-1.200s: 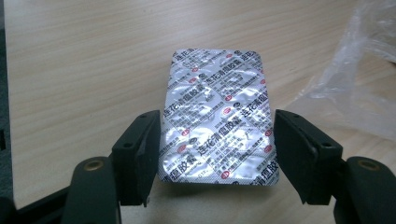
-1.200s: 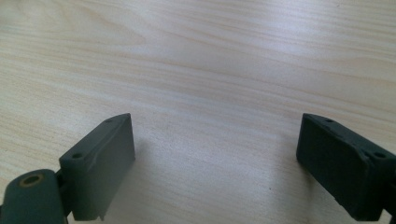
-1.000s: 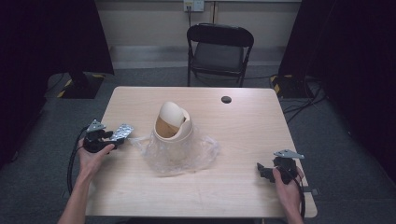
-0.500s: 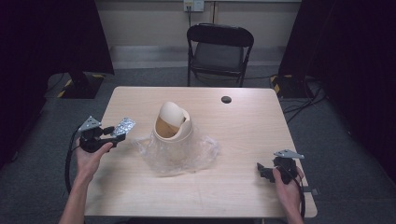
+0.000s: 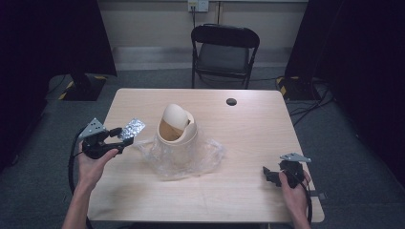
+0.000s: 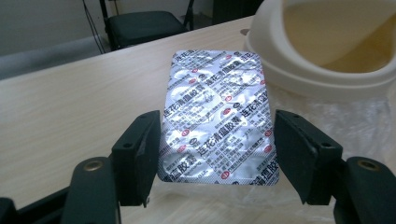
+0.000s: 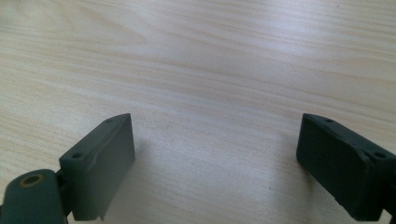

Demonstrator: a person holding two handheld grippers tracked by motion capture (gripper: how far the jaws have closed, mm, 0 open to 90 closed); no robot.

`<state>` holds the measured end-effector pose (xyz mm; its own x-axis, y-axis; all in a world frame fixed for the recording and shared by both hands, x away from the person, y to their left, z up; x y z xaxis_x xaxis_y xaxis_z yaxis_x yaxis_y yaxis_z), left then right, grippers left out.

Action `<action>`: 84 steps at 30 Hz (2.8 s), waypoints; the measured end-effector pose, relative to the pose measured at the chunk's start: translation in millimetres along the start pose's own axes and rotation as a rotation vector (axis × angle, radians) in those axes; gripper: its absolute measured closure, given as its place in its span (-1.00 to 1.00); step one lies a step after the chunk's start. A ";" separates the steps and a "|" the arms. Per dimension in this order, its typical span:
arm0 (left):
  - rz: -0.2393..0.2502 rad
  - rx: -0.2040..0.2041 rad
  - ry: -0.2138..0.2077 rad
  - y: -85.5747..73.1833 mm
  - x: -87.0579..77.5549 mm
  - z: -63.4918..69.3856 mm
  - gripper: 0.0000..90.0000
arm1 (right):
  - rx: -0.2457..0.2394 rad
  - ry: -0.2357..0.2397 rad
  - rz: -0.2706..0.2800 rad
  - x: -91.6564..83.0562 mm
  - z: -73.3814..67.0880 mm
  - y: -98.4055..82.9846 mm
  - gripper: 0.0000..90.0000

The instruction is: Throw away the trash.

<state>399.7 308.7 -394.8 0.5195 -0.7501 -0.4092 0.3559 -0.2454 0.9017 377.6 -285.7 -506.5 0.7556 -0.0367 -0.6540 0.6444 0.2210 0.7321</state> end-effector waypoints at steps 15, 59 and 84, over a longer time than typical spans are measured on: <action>0.047 0.036 -0.145 27.3 5.5 34.1 -0.24 | 0.000 0.000 0.000 0.0 0.0 0.0 -0.77; -0.074 0.035 -0.205 46.0 59.3 48.2 -0.24 | 0.000 0.000 0.000 0.0 0.0 0.0 -0.77; -0.054 -0.002 -0.196 53.3 85.6 38.5 -0.24 | 0.000 0.000 0.000 0.0 0.0 0.0 -0.77</action>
<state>433.2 207.8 -376.4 0.3389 -0.8410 -0.4218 0.3804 -0.2876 0.8790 377.5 -285.8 -506.5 0.7556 -0.0366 -0.6540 0.6443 0.2210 0.7321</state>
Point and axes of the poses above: each handheld gripper's, and its own axes: x roughly forward along the jaws, y roughly out of its top, z roughly to its right, the point moved 1 cm from there along x, roughly forward along the jaws, and after that the axes turned 15 degrees about -y, right-handed, at the moved point
